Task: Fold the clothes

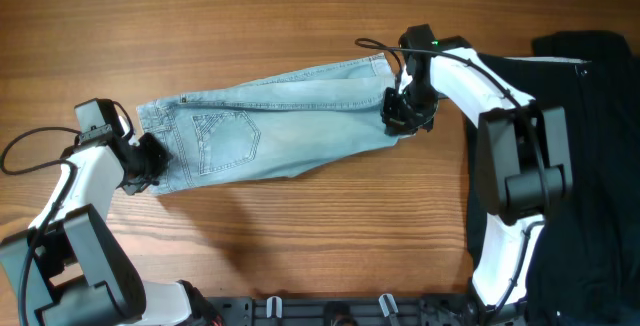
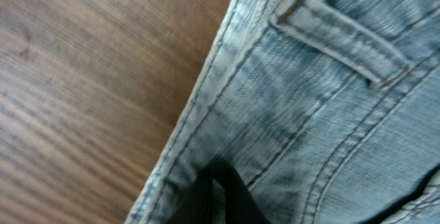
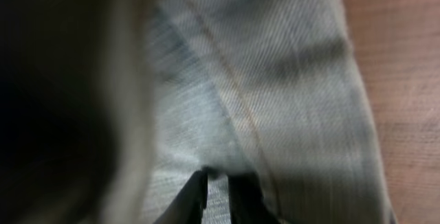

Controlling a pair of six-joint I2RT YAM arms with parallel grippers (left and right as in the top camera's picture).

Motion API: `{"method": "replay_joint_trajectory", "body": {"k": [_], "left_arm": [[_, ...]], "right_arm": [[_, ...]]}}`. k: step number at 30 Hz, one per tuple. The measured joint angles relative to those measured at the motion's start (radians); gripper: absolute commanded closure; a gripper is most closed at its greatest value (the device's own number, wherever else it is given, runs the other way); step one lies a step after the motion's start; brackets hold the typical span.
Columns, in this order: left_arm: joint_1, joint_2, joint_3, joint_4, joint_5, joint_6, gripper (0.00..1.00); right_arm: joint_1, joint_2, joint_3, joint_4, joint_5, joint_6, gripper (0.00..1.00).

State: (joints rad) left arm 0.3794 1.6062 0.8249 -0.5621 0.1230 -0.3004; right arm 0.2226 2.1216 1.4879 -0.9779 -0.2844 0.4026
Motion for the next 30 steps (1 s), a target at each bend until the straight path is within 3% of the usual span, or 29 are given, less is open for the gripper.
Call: {"method": "replay_joint_trajectory", "body": {"k": [3,6,8,10,12,13,14,15,17,20,22,24,28,30], "left_arm": [[0.0,-0.01,0.011,-0.033,-0.01,0.0,0.89],[0.0,-0.059,0.013,-0.04,-0.021,0.0,0.85],[0.0,-0.086,0.014,-0.049,-0.023,0.0,0.82],[0.0,-0.095,0.016,-0.07,-0.025,-0.001,0.74],[0.0,-0.095,0.016,-0.094,-0.025,0.002,0.57],[0.0,-0.096,0.016,-0.097,-0.025,-0.001,0.53],[0.0,-0.095,0.016,-0.1,-0.025,0.005,0.61],[0.0,-0.096,0.016,-0.101,-0.025,0.002,0.83],[0.0,-0.096,0.016,-0.091,-0.001,0.01,0.96],[-0.034,-0.096,0.016,-0.029,0.146,0.084,0.96],[-0.093,-0.095,0.016,-0.016,0.183,0.129,0.96],[-0.16,-0.082,0.016,-0.016,0.201,0.163,0.88],[-0.213,-0.031,0.016,-0.011,0.165,0.188,0.78],[-0.213,-0.026,0.016,0.015,0.154,0.192,0.84]], "right_arm": [[-0.006,-0.033,-0.003,0.137,0.001,-0.035,0.96],[-0.008,-0.016,-0.016,0.462,-0.006,0.058,0.94],[-0.018,0.003,-0.021,0.768,-0.115,0.095,0.88],[-0.043,0.002,0.006,0.934,-0.269,0.146,0.86],[-0.09,-0.025,0.034,0.865,-0.372,0.17,0.76],[-0.11,-0.046,0.039,0.724,-0.384,0.131,0.73],[-0.122,-0.06,0.042,0.626,-0.381,0.096,0.74],[-0.129,-0.07,0.044,0.493,-0.373,0.025,0.77],[-0.119,-0.072,0.043,0.334,-0.363,-0.115,0.83],[-0.067,-0.074,0.01,0.248,-0.253,-0.181,0.92],[-0.026,-0.074,-0.042,0.184,-0.114,-0.12,0.91],[-0.015,-0.074,-0.128,0.163,0.009,-0.021,0.96],[-0.017,-0.125,-0.205,0.142,0.05,0.039,0.92],[-0.018,-0.131,-0.202,0.129,0.039,-0.034,0.85]]}}
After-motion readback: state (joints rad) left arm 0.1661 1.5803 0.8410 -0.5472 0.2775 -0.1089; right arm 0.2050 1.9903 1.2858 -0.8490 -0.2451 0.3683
